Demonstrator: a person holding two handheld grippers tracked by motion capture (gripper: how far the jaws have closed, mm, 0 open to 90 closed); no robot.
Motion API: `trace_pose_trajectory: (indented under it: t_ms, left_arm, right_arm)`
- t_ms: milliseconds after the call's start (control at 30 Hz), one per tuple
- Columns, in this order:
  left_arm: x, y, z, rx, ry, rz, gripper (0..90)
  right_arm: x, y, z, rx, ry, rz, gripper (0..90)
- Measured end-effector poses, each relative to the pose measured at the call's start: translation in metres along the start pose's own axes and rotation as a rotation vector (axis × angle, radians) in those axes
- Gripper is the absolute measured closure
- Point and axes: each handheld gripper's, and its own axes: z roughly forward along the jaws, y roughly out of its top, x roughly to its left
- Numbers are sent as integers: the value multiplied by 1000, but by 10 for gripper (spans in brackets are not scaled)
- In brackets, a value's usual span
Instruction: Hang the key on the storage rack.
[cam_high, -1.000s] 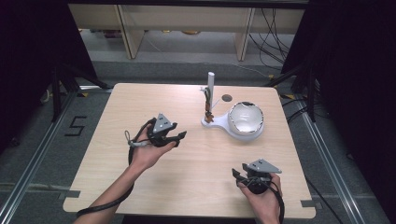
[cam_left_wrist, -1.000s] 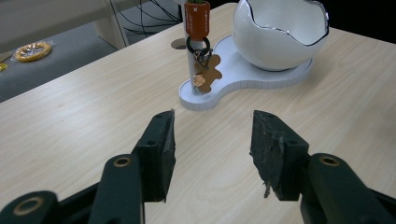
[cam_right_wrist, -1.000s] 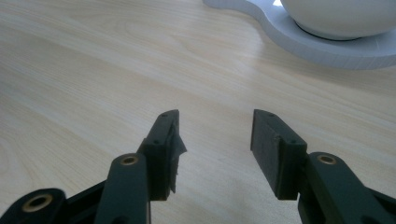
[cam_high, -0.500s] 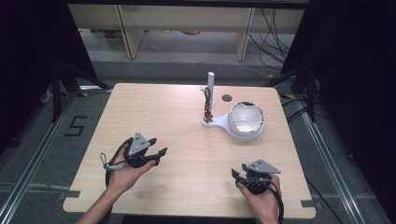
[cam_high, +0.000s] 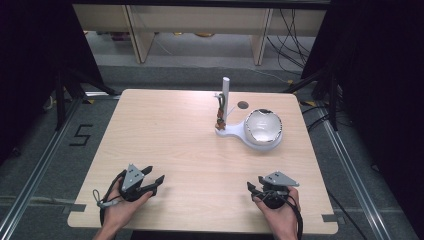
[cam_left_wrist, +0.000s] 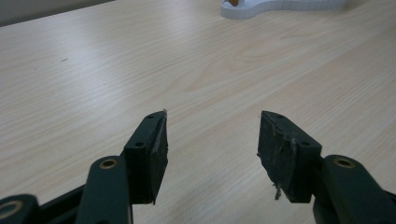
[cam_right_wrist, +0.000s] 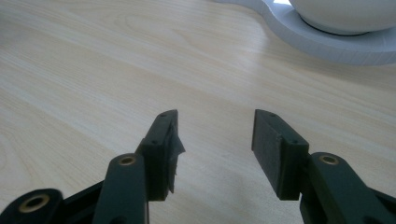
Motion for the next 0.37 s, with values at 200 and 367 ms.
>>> trace_pose_trajectory:
  t_ms: [200, 367]
  left_arm:
    - [-2, -6, -2, -15, 7, 6, 409]
    - [-4, -5, 0, -4, 13, 15, 398]
  right_arm:
    - [1, -1, 2, 7, 26, 11, 517]
    - [0, -1, 1, -4, 19, 19, 516]
